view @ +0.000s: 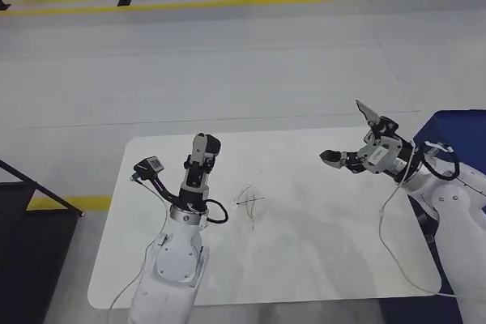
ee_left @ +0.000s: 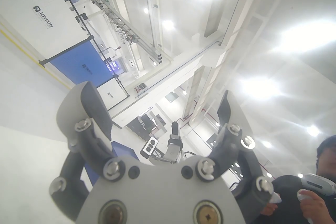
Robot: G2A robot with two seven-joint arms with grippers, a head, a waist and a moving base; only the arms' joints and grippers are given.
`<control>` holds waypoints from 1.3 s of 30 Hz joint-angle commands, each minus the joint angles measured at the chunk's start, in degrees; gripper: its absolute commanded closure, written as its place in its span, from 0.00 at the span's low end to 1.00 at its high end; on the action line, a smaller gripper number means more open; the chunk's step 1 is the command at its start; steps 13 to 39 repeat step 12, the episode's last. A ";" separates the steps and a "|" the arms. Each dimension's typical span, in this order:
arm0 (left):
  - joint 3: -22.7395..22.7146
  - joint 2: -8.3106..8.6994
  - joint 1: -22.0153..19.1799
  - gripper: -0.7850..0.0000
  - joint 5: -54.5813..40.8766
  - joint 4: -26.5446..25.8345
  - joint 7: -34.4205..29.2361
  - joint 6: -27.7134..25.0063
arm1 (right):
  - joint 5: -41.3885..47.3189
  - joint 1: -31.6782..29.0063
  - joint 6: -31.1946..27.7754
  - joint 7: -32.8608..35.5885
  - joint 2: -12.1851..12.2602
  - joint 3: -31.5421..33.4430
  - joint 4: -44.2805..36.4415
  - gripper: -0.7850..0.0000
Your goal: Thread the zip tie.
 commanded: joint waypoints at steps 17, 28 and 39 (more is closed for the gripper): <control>0.00 0.00 0.00 0.00 0.00 0.00 0.00 0.00 | 0.00 0.00 0.00 0.00 0.00 0.00 0.00 0.00; 0.00 0.00 0.00 0.00 0.00 0.00 0.00 0.00 | 0.00 0.00 0.00 0.00 0.00 0.00 0.00 0.00; 0.00 0.00 0.00 0.00 0.00 0.00 0.00 0.00 | 0.00 0.00 0.00 0.00 0.00 0.00 0.00 0.00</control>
